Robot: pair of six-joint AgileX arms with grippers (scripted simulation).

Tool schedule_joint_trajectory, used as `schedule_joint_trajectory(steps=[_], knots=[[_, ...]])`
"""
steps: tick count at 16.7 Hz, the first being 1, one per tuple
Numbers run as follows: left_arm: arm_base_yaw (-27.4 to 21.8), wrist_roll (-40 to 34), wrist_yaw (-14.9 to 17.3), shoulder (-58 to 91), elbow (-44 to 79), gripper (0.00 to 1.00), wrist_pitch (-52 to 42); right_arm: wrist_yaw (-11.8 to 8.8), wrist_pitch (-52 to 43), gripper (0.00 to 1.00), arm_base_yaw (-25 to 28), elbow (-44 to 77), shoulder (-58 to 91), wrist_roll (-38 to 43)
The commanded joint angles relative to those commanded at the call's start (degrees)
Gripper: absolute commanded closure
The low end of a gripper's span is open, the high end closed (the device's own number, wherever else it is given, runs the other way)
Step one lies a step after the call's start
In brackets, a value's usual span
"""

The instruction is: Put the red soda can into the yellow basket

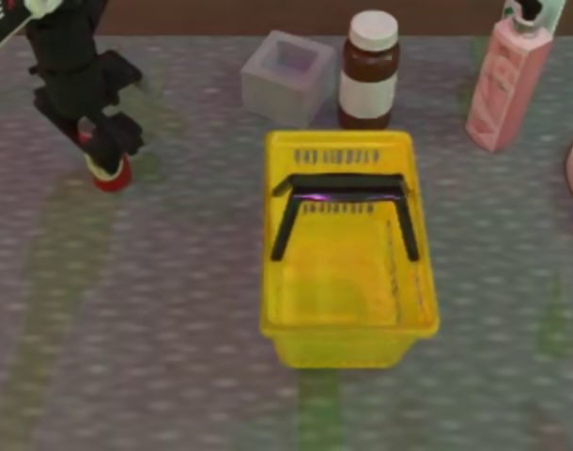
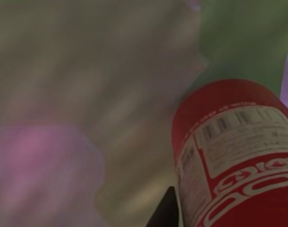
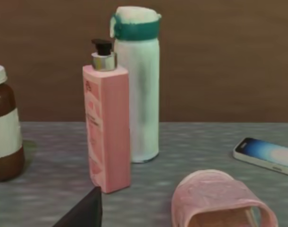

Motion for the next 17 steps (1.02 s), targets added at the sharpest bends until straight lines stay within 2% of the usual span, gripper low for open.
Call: schedule_joint_trajectory(steps=[1, 2, 12, 14, 17], knots=[[0.0, 0.0, 0.0, 0.0, 0.0, 0.98, 0.0, 0.0, 0.0, 0.00, 0.0, 0.0, 0.0, 0.0], [0.0, 0.0, 0.0, 0.0, 0.0, 1.00, 0.0, 0.0, 0.0, 0.00, 0.0, 0.0, 0.0, 0.0], [0.0, -0.1, 0.4, -0.1, -0.3, 1.00, 0.6, 0.0, 0.0, 0.00, 0.0, 0.0, 0.0, 0.0], [-0.4, -1.0, 2.4, -0.6, -1.8, 1.00, 3.5, 0.0, 0.0, 0.00, 0.0, 0.0, 0.0, 0.0], [-1.3, -3.8, 8.4, -1.9, -5.9, 1.00, 12.3, 0.0, 0.0, 0.00, 0.0, 0.0, 0.0, 0.0]])
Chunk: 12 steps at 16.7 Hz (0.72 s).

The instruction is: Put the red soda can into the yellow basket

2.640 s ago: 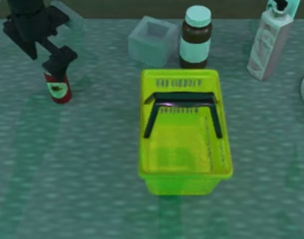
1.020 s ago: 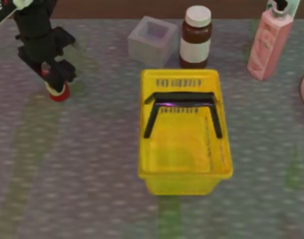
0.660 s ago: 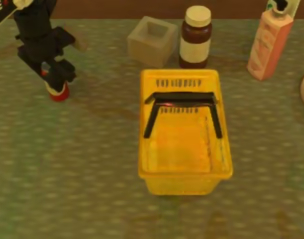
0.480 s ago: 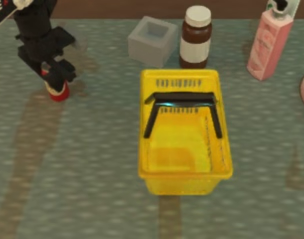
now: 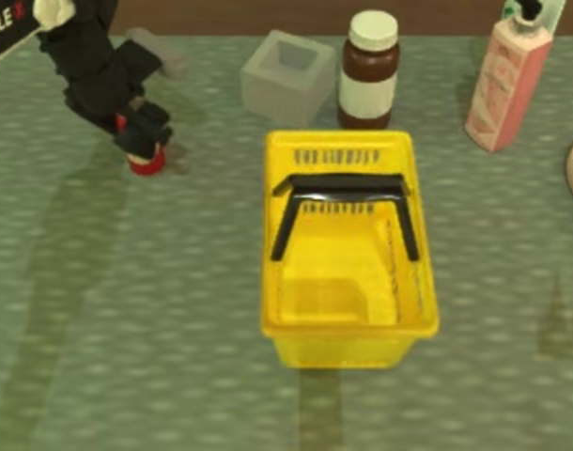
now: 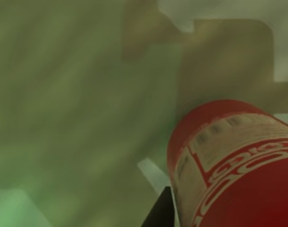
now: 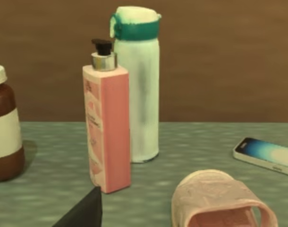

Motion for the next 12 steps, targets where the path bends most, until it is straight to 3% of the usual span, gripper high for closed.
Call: schedule_joint_trajectory(steps=[4, 12], knots=[[-1.7, -5.8, 11.7, -3.6, -8.3, 1.00, 17.8, 0.0, 0.0, 0.00, 0.0, 0.0, 0.0, 0.0], [-5.9, -19.8, 40.5, -15.7, -29.6, 1.00, 68.0, 0.0, 0.0, 0.00, 0.0, 0.0, 0.0, 0.0]])
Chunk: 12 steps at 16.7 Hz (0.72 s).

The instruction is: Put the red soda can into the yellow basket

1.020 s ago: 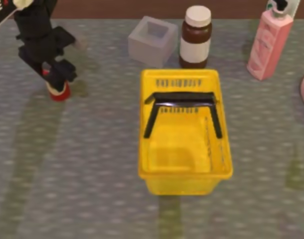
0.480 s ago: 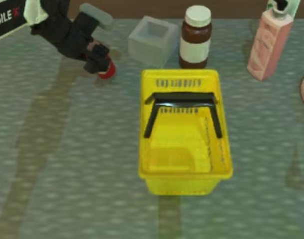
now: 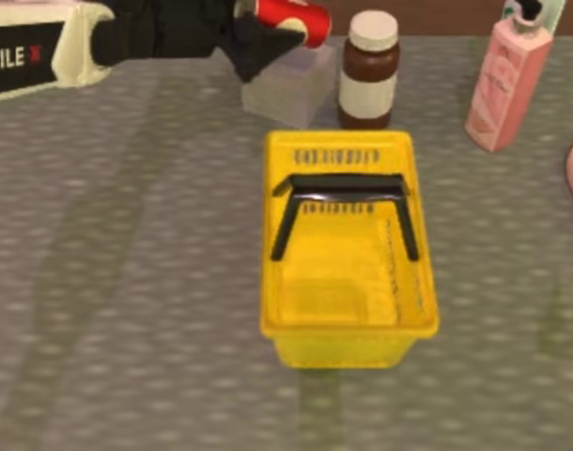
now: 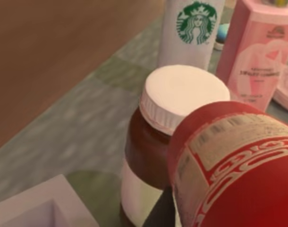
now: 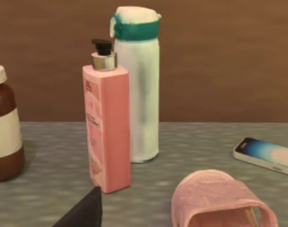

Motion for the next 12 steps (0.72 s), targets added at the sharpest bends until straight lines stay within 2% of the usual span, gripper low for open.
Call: schedule_joint_trajectory(steps=[4, 7, 9, 12], knots=[[-1.9, -6.8, 12.7, -5.7, -10.8, 1.00, 20.9, 0.0, 0.0, 0.00, 0.0, 0.0, 0.0, 0.0], [-2.8, -10.7, 19.6, -8.8, -17.2, 1.00, 30.7, 0.0, 0.0, 0.00, 0.0, 0.0, 0.0, 0.0], [-3.2, -12.3, 22.2, -10.0, -19.7, 1.00, 34.2, 0.0, 0.0, 0.00, 0.0, 0.0, 0.0, 0.0], [-3.4, -12.8, 23.1, -10.3, -20.4, 1.00, 35.2, 0.0, 0.0, 0.00, 0.0, 0.0, 0.0, 0.0]])
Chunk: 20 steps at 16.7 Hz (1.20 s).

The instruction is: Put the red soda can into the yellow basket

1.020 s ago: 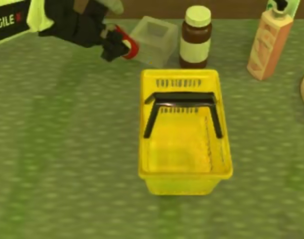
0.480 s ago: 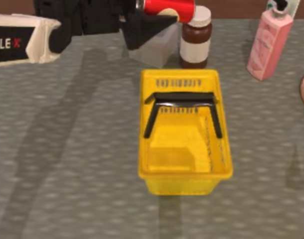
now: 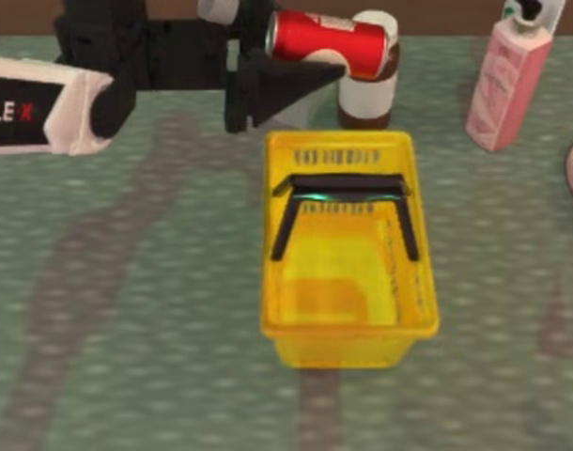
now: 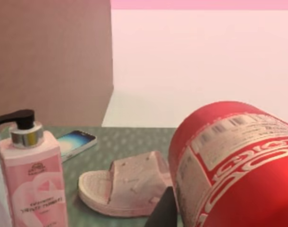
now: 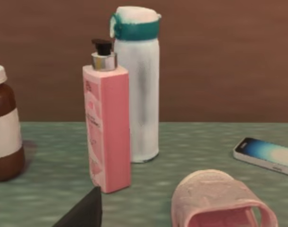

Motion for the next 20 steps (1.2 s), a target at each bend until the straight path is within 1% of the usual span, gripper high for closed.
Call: schedule_joint_trajectory(steps=[4, 6, 11, 13, 18, 20], knots=[[0.3, 0.1, 0.0, 0.4, 0.1, 1.00, 0.1, 0.0, 0.0, 0.00, 0.0, 0.0, 0.0, 0.0], [0.4, 0.2, 0.2, 2.3, -0.3, 1.00, 2.3, 0.0, 0.0, 0.00, 0.0, 0.0, 0.0, 0.0], [1.2, 0.1, 0.2, 10.8, -3.5, 1.00, 15.4, 0.0, 0.0, 0.00, 0.0, 0.0, 0.0, 0.0], [1.4, -0.1, 0.2, 13.4, -4.7, 1.00, 18.6, 0.0, 0.0, 0.00, 0.0, 0.0, 0.0, 0.0], [1.5, -0.2, 0.1, 14.1, -5.1, 1.00, 19.3, 0.0, 0.0, 0.00, 0.0, 0.0, 0.0, 0.0], [1.5, -0.2, 0.1, 14.1, -5.1, 0.85, 19.3, 0.0, 0.0, 0.00, 0.0, 0.0, 0.0, 0.0]])
